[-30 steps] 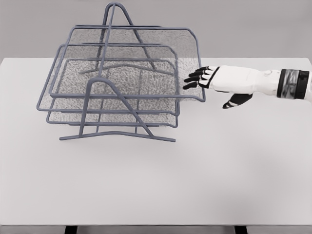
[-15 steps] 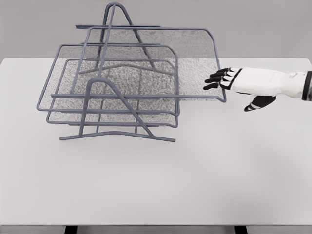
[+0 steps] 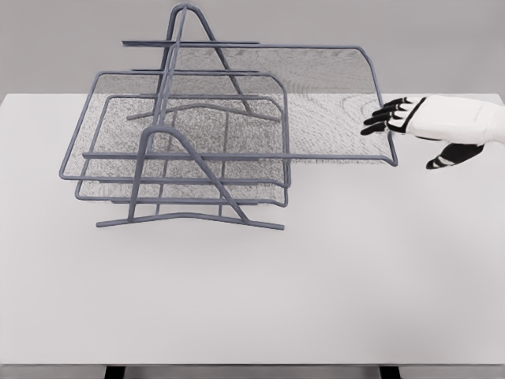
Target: Pull out the upper folder box with right arm
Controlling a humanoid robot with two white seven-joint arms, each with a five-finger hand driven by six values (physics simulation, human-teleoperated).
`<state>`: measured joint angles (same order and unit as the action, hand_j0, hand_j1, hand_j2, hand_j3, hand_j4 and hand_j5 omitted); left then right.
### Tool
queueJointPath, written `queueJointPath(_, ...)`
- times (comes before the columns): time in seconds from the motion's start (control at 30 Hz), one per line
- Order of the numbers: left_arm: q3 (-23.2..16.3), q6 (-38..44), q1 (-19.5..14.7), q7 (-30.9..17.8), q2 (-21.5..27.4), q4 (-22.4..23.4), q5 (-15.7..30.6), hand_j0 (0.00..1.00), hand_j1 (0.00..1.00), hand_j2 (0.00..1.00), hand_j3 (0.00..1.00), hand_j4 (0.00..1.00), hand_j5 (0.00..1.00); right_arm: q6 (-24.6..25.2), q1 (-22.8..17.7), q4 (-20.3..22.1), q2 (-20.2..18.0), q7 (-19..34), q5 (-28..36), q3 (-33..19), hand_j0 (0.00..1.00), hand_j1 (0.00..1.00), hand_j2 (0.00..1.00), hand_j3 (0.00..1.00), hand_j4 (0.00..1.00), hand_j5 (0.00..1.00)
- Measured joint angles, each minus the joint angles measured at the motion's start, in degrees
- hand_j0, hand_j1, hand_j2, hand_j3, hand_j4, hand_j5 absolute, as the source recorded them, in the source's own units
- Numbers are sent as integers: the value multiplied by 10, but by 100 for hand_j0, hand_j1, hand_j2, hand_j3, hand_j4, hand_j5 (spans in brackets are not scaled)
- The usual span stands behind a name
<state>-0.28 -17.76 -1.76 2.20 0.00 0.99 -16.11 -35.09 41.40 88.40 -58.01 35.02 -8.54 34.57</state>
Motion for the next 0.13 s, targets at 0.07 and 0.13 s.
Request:
queueJointPath(0.07,0,0,0,0,0,0,0,100,100,100,100,100,100,0,0,0,-1,0,9,-7,100,100,100,100,100,100)
queueJointPath(0.13,0,0,0,0,0,0,0,100,100,100,100,100,100,0,1,0,-1,0,15,-11,100,100,100,100,100,100)
